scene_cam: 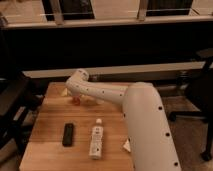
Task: Place the pepper on the white sponge
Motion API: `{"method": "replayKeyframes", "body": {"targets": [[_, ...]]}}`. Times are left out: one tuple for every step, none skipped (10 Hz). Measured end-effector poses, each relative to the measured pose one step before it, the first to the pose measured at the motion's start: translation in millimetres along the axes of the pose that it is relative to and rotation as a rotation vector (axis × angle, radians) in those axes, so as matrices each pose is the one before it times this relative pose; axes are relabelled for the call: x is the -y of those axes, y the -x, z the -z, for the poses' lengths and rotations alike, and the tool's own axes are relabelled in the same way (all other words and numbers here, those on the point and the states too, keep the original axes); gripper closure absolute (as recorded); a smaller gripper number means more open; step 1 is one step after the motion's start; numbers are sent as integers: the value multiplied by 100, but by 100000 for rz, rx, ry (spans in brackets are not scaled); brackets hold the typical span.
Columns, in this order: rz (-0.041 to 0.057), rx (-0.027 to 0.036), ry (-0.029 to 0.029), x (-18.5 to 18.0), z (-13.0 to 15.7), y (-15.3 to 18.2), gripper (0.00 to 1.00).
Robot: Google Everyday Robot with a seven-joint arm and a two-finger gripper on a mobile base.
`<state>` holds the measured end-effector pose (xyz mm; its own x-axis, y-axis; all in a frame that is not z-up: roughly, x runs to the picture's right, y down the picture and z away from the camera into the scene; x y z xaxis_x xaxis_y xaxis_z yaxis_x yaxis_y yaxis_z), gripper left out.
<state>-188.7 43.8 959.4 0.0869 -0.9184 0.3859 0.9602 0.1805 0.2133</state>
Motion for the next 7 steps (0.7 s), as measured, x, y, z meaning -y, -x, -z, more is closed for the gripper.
{"method": "replayKeyframes", "body": {"targets": [[-84,1295,519,-197,-429,48,20],[48,1224,532,-205,-488,66,20],[219,1097,383,-39,-504,-64,23],[1365,761,853,192,-333,137,31],[703,185,212,136,-87,138,39],[-153,-26,162,-105,99,-28,49],[-605,-53,153,-304,103,-83,61]]}}
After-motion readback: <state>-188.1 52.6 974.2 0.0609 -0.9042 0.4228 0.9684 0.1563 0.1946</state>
